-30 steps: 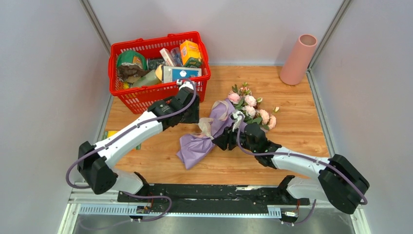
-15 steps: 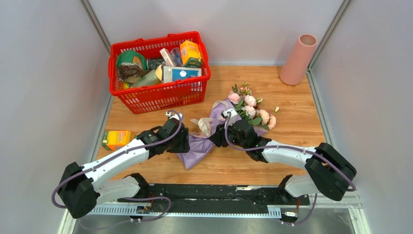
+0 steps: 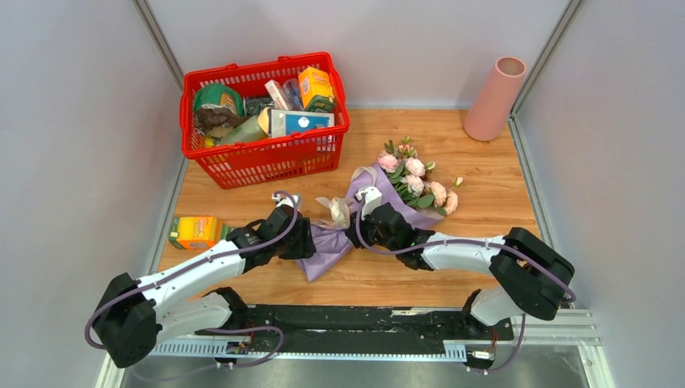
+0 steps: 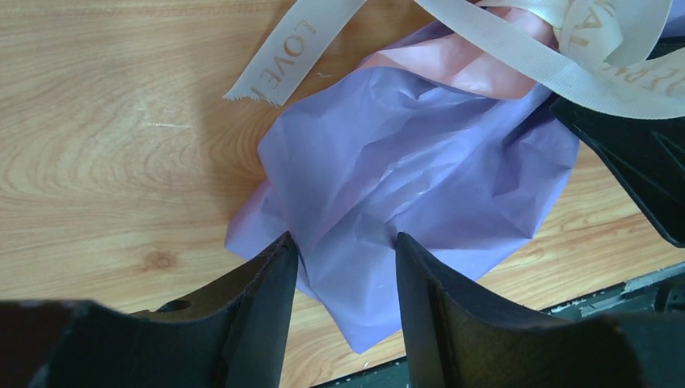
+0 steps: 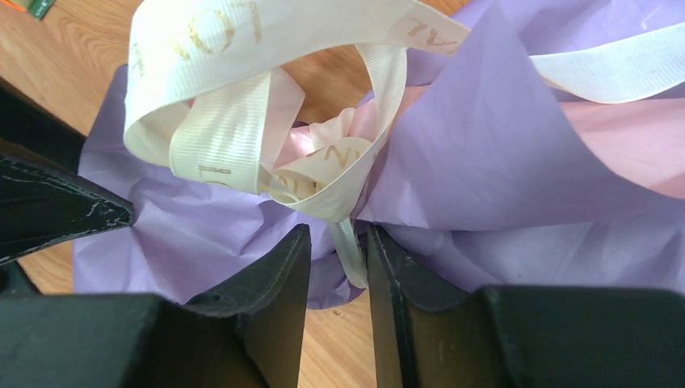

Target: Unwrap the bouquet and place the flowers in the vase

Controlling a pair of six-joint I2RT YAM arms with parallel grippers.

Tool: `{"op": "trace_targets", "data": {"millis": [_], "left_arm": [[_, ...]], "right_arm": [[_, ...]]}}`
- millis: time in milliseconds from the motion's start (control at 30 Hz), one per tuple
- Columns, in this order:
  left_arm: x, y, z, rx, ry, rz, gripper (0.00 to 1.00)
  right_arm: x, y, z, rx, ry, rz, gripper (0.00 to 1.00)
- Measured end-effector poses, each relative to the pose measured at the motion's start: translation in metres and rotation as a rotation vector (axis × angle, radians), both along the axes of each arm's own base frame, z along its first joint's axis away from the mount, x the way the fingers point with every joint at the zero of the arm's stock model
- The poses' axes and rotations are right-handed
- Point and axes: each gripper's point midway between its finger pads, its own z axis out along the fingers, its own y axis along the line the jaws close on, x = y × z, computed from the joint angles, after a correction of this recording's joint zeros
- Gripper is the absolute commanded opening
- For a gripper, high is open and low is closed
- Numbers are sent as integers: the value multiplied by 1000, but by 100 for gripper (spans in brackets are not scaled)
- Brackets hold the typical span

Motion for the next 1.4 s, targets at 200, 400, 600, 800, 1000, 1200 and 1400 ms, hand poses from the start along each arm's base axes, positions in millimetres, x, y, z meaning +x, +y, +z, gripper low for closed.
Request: {"op": "trace_targets", "data": {"millis": [200, 400, 600, 800, 1000, 1200, 1400], "left_arm": [[-1, 1, -3, -33, -16, 24, 20], [-3, 6, -14, -32, -7, 63, 0], [-3, 7, -18, -44, -2, 92, 0], [-4, 7, -20, -56, 7, 112, 0], [-3, 7, -21, -66, 12, 137, 0], [-2, 6, -18, -82, 7, 149, 0], [-1, 5, -18, -91, 11, 164, 0]], "right_arm": [[4, -4, -3, -47, -31, -52, 11], [2, -18, 12, -61, -45, -109, 0], [3, -29, 45, 0, -79, -165, 0], [6, -49, 39, -22, -75, -250, 0], [10, -77, 40, -2, -82, -351, 0], [12, -100, 63, 85, -120, -422, 0], [13, -117, 60, 95, -126, -468, 0]]}}
